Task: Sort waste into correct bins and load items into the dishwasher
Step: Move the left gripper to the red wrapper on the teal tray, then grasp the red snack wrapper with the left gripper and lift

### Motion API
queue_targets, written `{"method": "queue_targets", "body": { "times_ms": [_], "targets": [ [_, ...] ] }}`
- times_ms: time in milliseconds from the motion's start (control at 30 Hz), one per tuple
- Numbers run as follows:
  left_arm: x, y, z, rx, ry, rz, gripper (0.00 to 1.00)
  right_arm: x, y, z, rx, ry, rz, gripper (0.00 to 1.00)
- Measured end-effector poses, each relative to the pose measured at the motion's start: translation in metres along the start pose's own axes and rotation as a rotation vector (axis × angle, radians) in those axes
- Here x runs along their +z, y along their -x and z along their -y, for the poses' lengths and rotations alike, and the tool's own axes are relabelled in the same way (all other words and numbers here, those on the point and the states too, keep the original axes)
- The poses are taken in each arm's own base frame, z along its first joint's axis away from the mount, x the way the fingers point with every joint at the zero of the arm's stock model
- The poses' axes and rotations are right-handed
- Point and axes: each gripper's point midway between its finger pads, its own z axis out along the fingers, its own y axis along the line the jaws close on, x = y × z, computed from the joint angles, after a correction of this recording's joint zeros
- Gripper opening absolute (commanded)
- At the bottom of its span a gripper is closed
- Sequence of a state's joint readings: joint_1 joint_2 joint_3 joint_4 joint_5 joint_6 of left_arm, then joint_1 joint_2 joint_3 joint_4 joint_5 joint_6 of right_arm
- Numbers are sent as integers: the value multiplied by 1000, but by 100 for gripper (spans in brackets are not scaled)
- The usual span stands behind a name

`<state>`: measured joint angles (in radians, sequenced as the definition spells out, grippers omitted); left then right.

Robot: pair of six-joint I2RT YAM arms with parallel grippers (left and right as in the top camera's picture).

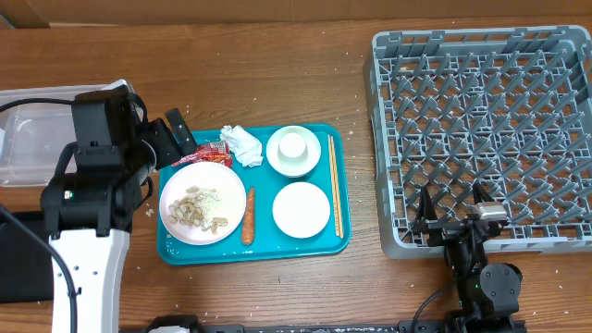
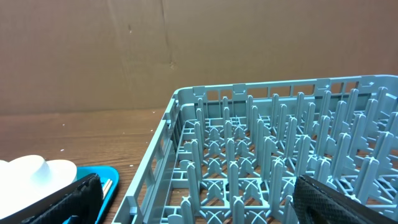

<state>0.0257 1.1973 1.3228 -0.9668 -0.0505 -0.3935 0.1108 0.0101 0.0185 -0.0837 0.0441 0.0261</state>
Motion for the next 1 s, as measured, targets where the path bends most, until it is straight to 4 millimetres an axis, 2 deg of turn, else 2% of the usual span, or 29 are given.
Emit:
{"method": "queue_targets", "body": {
  "times_ms": [267, 367, 433, 500, 567, 733, 1000],
  "targets": [
    [53, -16, -1, 0, 45, -141, 100, 0, 0, 0, 0, 0, 0, 100],
    [72, -21, -2, -49, 66, -181, 91, 0, 0, 0, 0, 0, 1, 100],
    [85, -27, -4, -85, 84, -215, 89, 0, 0, 0, 0, 0, 0, 100],
    [101, -36, -7, -120, 112, -262, 89, 0, 0, 0, 0, 0, 1, 100],
    [123, -49, -10, -176, 151, -317, 82, 0, 0, 0, 0, 0, 0, 100],
    [159, -61, -14, -242, 190, -361, 82, 0, 0, 0, 0, 0, 0, 100],
    [183, -81, -23, -365, 262, -417, 83, 0, 0, 0, 0, 0, 0, 100]
  ]
}}
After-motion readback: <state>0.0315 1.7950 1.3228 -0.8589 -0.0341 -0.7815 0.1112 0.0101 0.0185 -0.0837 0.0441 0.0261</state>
